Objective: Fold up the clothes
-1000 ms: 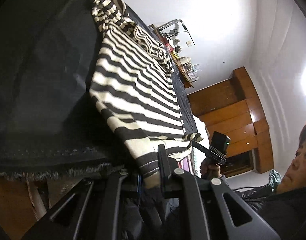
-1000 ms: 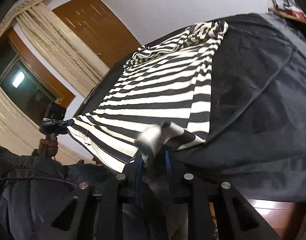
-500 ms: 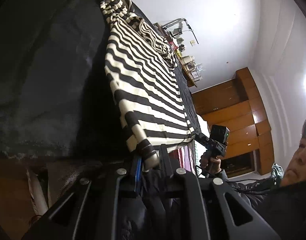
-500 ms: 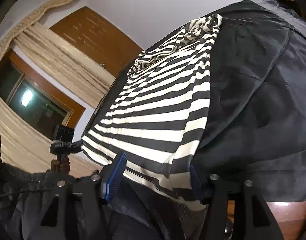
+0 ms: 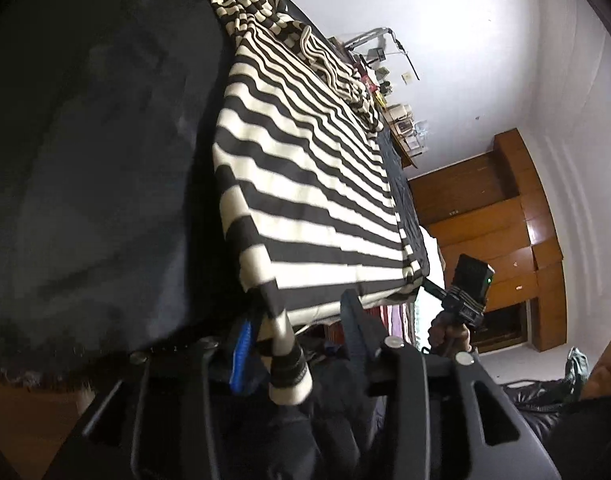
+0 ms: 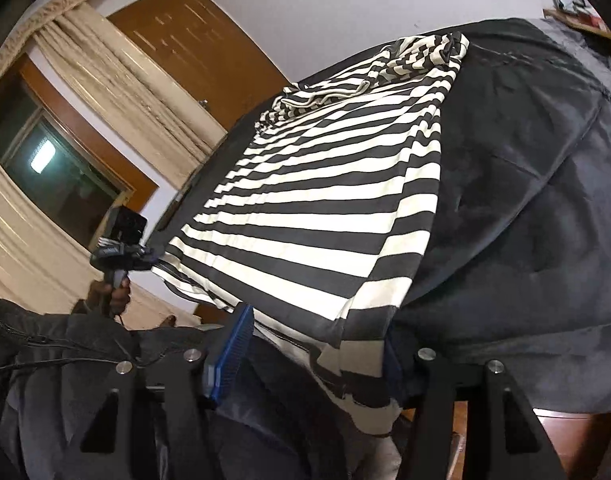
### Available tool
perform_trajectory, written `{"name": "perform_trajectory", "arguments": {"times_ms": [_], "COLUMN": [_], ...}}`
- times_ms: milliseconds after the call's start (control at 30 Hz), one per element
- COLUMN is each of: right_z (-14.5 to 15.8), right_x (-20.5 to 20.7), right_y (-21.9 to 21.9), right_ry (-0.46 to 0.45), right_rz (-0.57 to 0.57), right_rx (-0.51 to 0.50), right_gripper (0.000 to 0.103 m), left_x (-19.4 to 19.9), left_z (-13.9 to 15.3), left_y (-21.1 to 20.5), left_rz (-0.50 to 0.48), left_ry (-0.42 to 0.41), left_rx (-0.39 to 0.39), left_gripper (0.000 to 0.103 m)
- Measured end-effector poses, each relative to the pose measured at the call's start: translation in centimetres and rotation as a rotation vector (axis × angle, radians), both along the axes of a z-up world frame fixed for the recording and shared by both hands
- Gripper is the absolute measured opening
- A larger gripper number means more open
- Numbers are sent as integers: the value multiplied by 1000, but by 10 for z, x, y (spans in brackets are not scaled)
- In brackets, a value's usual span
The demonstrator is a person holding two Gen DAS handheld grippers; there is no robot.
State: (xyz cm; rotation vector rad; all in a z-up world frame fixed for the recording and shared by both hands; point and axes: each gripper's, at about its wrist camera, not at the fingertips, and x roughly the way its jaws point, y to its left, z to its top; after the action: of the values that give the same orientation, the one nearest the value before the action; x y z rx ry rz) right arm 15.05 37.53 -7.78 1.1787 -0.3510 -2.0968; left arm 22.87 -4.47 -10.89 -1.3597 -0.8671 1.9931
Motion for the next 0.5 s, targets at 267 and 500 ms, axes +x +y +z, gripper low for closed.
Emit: {"name": "perform_trajectory", "arguments": {"times_ms": [267, 500], "right_z": [-2, 19], "right_x": [-8, -26], "right_y": [-2, 8], "right_ry": [-1, 70], "right_rz": [30, 31], "right_rx": [1, -241], "right_gripper": [20, 20], "left_x": [-16, -27], "left_z": [9, 24], "left_y": [11, 9], "left_rz": [2, -10], "left_ry": [60, 113], "left_rx": [44, 2], "left_gripper": [4, 4]}}
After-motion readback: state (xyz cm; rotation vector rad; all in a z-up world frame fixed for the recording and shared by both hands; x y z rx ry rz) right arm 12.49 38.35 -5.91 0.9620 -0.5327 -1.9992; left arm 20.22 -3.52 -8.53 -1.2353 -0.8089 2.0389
